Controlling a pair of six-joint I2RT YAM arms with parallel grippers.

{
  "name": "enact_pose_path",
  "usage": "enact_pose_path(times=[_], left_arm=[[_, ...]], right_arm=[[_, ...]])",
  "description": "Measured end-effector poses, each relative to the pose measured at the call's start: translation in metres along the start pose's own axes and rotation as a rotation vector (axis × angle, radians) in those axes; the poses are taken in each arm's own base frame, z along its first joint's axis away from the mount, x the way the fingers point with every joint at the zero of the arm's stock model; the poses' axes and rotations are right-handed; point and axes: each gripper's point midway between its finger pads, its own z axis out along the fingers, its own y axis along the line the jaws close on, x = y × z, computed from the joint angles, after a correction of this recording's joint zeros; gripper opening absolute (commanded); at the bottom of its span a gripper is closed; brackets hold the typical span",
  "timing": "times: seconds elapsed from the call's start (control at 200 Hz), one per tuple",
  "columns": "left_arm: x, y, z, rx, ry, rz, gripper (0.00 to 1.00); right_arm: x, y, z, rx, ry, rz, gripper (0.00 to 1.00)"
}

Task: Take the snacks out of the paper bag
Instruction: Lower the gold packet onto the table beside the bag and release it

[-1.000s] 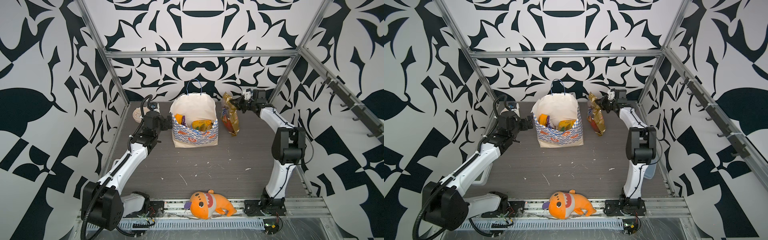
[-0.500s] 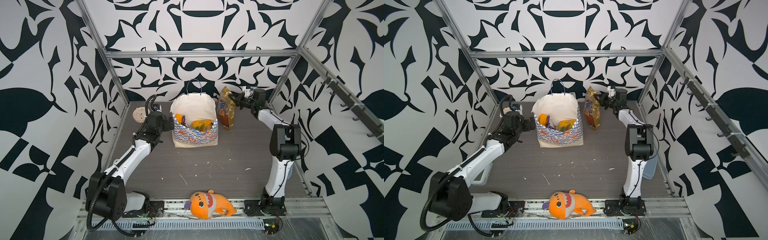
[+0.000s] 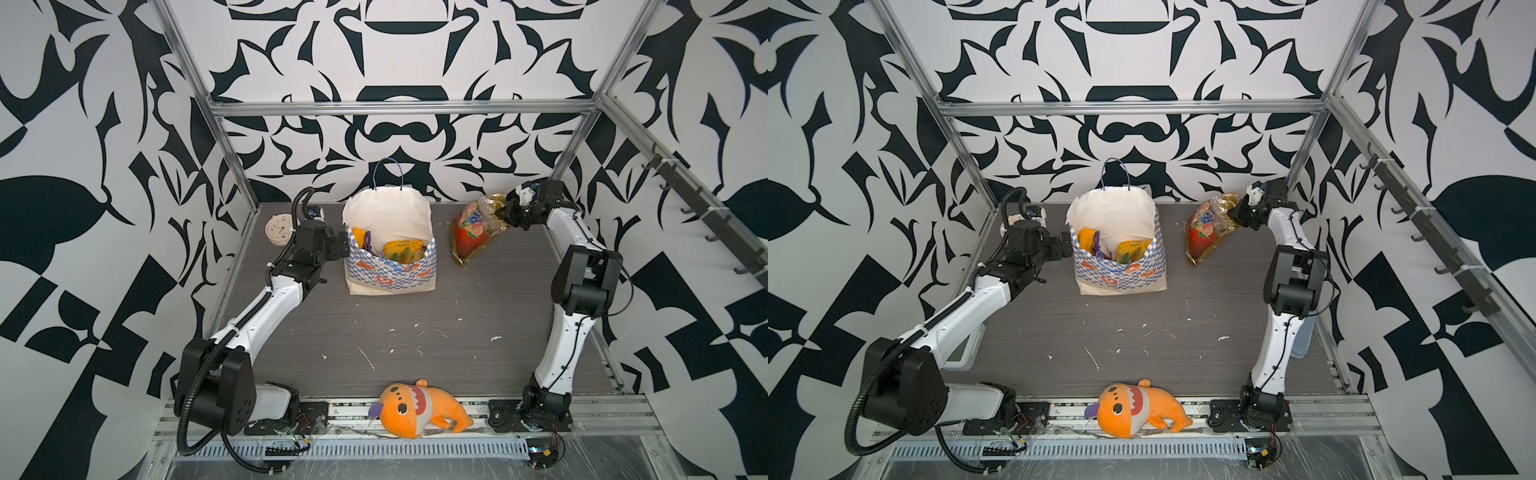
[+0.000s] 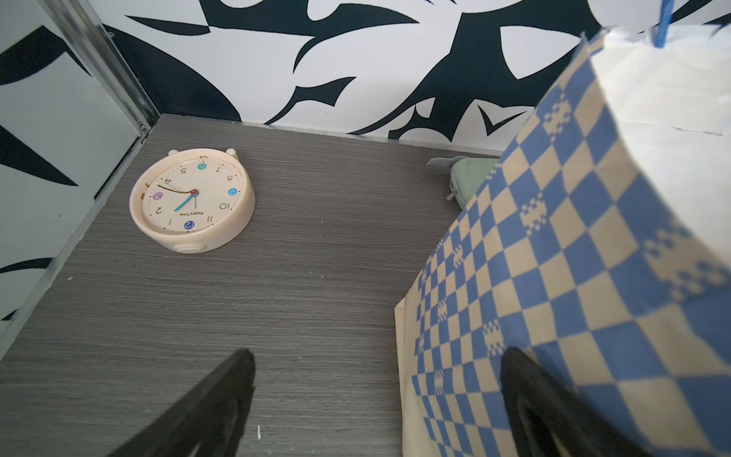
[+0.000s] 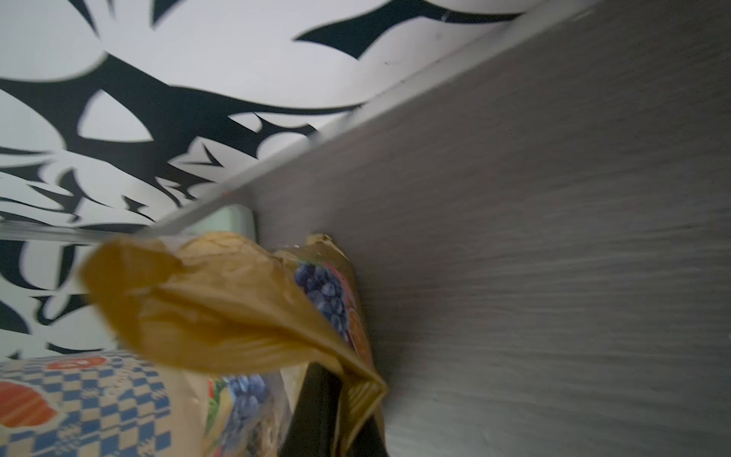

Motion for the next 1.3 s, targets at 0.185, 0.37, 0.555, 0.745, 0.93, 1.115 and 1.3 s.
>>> enact_pose_path(times=[0.185,0.37,0.555,0.745,0.93,1.115,1.3], left_arm=[[-0.004,-0.002,0.000,0.010,-0.006,-0.001,1.00],[-0.005,-0.005,0.000,0.021,-0.005,-0.001,1.00],[-0.006,-0.006,0.000,0.028,-0.005,-0.002,1.00],[-0.011,-0.010,-0.002,0.045,-0.013,-0.006,1.00],[-0.020,-0.014,-0.005,0.063,-0.021,-0.007,0.98],[-0.034,-0.021,-0.011,0.094,-0.043,-0.006,0.97],[-0.035,-0.025,-0.013,0.114,-0.033,0.000,0.98]], right_arm=[[-0.006,-0.014,-0.008,0.118,0.036,-0.126,0.08],[-0.003,-0.035,0.000,0.205,0.077,-0.147,0.32],[0.003,-0.050,-0.005,0.265,0.104,-0.143,0.49],[-0.007,-0.051,-0.033,0.377,0.081,-0.150,0.50],[-0.025,-0.019,-0.089,0.423,-0.030,-0.144,0.53],[0.000,0.016,-0.132,0.398,-0.119,-0.090,0.49],[0.043,-0.015,-0.098,0.452,-0.015,-0.002,0.46]])
